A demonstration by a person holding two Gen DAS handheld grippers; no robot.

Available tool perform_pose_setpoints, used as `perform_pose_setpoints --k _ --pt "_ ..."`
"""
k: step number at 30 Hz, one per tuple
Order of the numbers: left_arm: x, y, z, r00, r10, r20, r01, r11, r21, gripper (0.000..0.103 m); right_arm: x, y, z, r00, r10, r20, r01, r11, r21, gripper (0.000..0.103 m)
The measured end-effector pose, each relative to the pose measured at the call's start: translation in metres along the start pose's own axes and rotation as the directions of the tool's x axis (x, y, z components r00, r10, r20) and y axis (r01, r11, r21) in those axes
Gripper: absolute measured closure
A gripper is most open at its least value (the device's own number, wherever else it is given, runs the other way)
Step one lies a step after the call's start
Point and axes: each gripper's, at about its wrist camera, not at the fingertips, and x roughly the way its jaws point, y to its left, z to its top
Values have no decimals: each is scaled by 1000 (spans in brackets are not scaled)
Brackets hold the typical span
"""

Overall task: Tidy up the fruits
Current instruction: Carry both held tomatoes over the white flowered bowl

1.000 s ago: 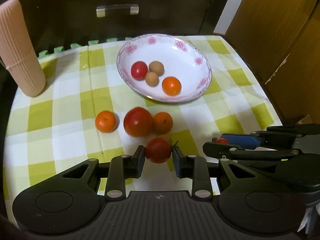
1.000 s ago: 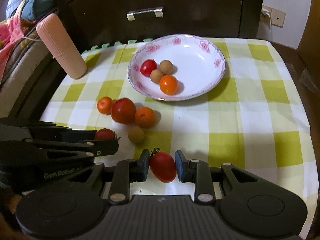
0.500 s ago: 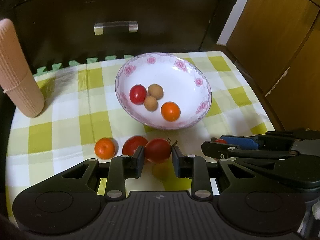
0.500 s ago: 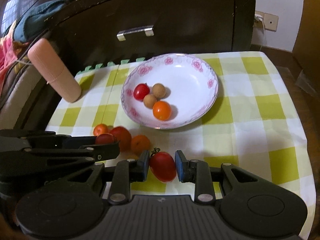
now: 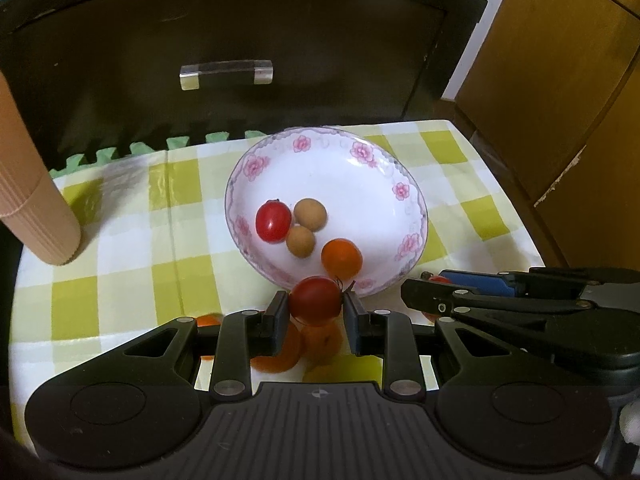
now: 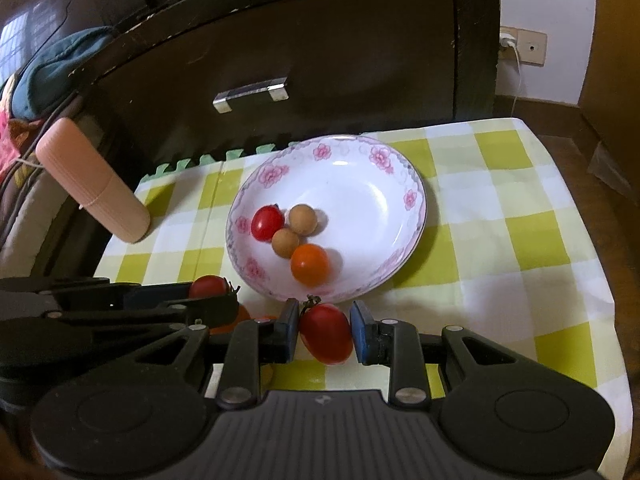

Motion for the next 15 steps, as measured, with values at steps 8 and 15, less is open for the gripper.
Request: perform_pose_setpoints --k 8,15 --pt "10 -2 14 1000 11 3 -11 1000 3 68 9 -8 11 1000 1 10 -2 1000 30 76" --pt "23 1 21 1000 24 -3 -24 1000 -6 68 21 -13 20 1000 0 14 -1 999 33 76"
